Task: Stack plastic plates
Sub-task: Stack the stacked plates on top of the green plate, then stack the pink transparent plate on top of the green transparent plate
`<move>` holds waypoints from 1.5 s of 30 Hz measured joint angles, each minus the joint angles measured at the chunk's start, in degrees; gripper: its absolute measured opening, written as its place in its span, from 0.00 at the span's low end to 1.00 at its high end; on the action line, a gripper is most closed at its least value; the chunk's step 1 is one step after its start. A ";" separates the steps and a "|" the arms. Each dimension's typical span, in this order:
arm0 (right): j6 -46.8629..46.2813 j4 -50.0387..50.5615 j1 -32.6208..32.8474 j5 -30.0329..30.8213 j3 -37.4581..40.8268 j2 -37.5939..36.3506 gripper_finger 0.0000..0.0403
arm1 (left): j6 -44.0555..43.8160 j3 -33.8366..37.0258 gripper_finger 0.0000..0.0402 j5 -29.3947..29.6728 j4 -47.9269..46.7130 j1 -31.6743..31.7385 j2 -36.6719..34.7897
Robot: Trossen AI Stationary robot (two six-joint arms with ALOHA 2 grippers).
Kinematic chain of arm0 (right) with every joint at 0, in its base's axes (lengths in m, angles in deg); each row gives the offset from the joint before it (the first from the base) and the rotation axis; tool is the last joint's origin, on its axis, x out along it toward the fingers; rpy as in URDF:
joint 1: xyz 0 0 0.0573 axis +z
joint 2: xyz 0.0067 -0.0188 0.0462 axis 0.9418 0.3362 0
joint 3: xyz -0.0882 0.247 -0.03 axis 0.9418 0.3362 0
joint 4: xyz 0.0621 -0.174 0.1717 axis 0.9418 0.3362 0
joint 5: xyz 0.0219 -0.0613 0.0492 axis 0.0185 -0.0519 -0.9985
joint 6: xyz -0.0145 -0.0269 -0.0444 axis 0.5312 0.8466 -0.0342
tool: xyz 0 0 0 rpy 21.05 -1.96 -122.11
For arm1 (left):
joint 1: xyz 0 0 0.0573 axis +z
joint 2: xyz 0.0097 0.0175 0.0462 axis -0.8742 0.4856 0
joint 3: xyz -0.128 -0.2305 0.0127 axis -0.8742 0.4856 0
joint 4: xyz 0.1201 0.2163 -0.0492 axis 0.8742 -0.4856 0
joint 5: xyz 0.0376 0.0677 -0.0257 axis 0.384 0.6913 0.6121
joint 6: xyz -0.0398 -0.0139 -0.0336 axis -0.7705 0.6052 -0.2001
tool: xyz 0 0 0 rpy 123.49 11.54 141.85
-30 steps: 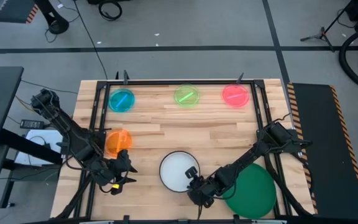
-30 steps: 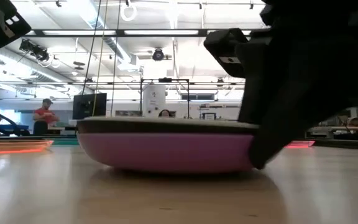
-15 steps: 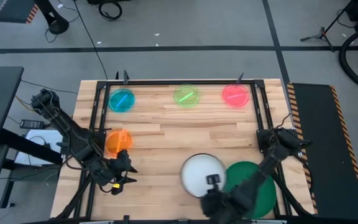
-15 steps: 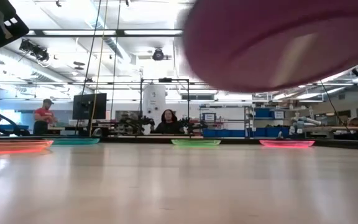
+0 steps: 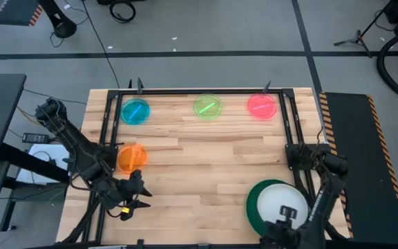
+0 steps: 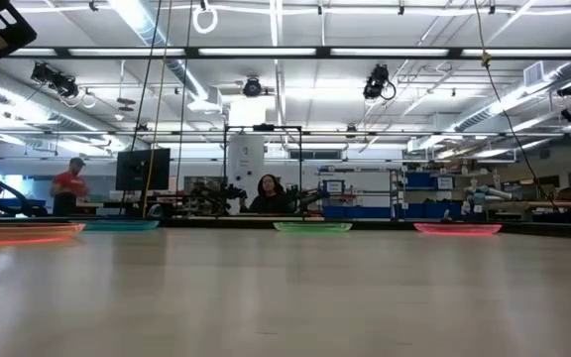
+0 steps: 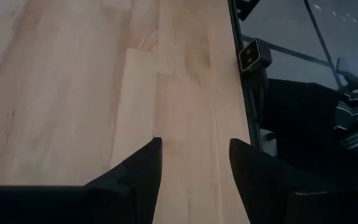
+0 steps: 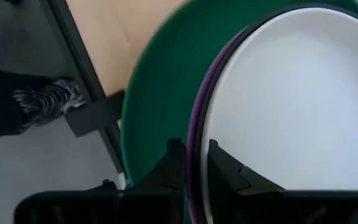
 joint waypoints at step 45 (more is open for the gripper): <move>-2.95 7.86 -16.87 21.62 7.59 -0.91 0.63 | 25.75 1.39 0.48 10.51 23.00 2.70 1.04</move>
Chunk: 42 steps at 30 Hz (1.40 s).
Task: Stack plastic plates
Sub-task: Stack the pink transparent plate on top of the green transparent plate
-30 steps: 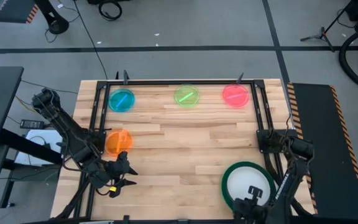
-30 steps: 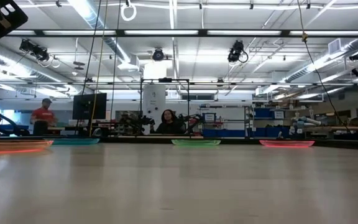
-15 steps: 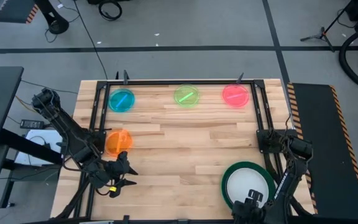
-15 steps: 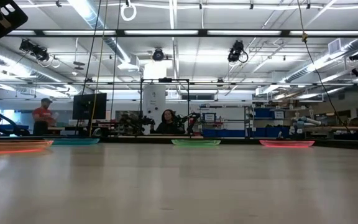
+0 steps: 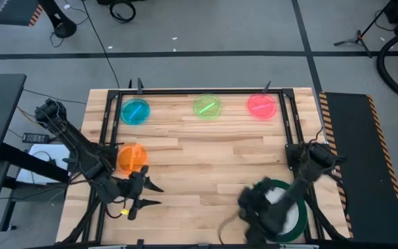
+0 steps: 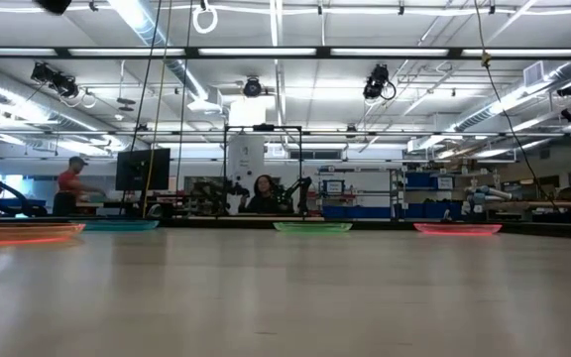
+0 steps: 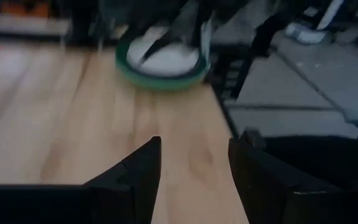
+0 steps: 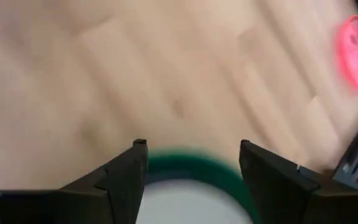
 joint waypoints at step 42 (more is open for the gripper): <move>73.15 -49.56 -68.12 6.58 58.07 -31.16 0.41 | 0.64 5.76 0.48 -0.81 12.09 5.09 6.12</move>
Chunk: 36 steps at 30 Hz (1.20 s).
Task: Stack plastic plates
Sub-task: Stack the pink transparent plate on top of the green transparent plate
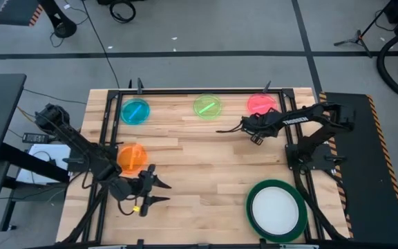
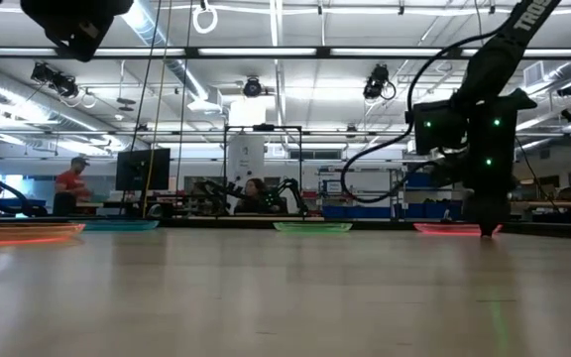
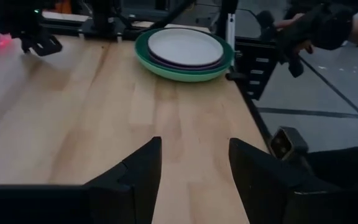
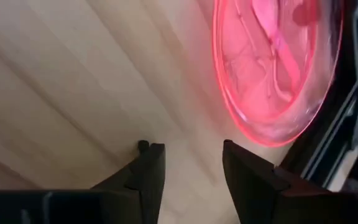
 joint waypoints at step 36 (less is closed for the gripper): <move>37.64 -13.46 -20.24 -15.91 -1.82 -0.06 0.21 | 10.48 -0.02 0.48 -22.99 -0.45 34.15 -0.09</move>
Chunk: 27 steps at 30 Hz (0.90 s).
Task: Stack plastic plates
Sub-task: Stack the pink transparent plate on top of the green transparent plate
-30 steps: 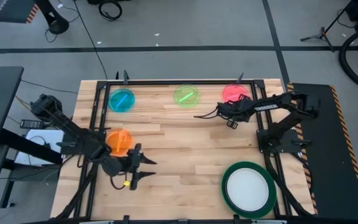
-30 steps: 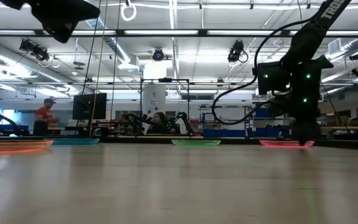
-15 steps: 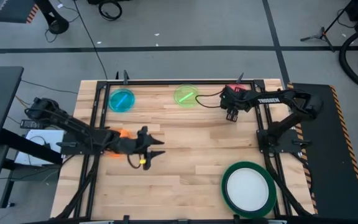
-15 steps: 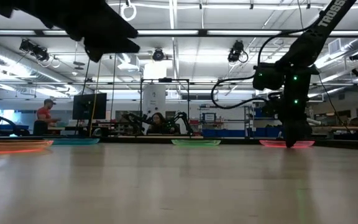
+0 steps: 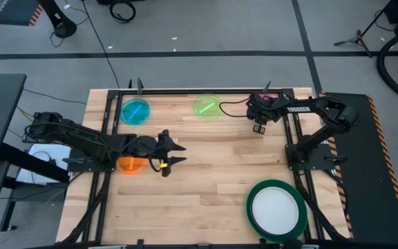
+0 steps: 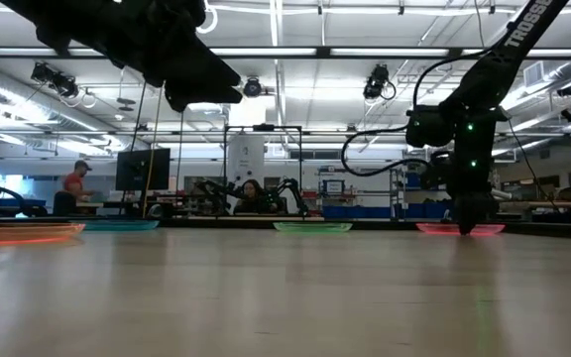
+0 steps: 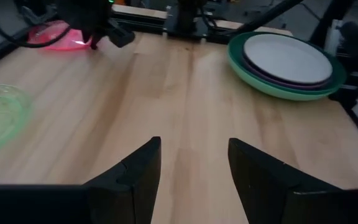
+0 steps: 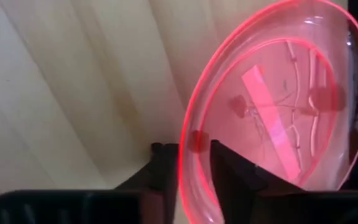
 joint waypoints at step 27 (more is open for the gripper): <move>6.56 7.57 29.21 6.31 -16.81 -3.43 0.02 | 4.83 -0.02 0.48 -6.58 -0.83 -7.51 -0.09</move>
